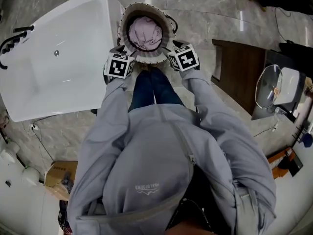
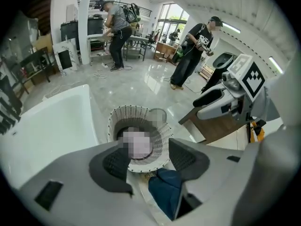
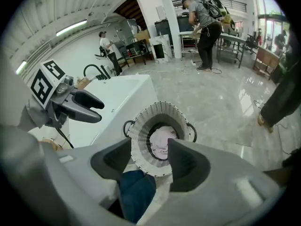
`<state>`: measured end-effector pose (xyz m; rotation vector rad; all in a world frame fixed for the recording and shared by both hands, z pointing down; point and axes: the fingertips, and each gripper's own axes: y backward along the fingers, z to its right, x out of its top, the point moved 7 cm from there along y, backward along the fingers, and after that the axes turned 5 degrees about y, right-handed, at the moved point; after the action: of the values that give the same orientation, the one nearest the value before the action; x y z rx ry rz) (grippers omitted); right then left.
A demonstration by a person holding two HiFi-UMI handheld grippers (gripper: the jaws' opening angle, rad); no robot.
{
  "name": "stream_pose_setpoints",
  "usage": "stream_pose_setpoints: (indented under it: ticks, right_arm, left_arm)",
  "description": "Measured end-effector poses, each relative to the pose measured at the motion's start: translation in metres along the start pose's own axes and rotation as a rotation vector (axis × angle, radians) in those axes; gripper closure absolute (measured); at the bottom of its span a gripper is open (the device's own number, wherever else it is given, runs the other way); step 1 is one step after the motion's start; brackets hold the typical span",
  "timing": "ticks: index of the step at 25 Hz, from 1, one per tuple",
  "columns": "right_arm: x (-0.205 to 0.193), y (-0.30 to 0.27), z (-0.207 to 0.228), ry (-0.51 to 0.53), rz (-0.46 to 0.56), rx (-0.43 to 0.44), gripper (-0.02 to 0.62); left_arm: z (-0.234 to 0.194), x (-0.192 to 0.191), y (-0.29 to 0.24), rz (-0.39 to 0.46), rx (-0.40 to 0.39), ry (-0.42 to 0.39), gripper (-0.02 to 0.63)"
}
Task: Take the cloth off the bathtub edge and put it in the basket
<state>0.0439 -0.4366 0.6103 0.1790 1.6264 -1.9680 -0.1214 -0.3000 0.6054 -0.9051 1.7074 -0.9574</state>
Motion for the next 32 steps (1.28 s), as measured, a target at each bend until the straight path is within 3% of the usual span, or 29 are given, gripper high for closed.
stream_pose_setpoints:
  ticks: [5,6,8,12,16,27,32]
  right_arm:
    - [0.018,0.020,-0.014,0.037,0.103,-0.013,0.383]
    - [0.023,0.025,-0.018,0.046,0.124,-0.021,0.387]
    - [0.035,0.039,-0.024,0.064,0.174,-0.048,0.423]
    - [0.058,0.069,-0.035,0.068,0.277,-0.080,0.531]
    - [0.078,0.096,-0.045,0.080,0.365,-0.095,0.591]
    - [0.134,0.201,-0.090,0.149,0.699,-0.165,0.591]
    - [0.147,0.248,-0.106,0.182,0.858,-0.246,0.591]
  left_arm:
    - [0.017,0.013,0.015,0.083,-0.017,-0.038,0.375]
    - [0.020,0.016,0.020,0.104,-0.017,-0.046,0.396]
    - [0.027,0.023,0.034,0.153,-0.009,-0.061,0.527]
    - [0.041,0.038,0.062,0.246,-0.014,-0.081,0.582]
    - [0.053,0.057,0.089,0.339,-0.017,-0.105,0.600]
    - [0.063,0.103,0.202,0.700,0.022,-0.077,0.601]
    - [0.076,0.112,0.252,0.864,0.073,-0.095,0.601]
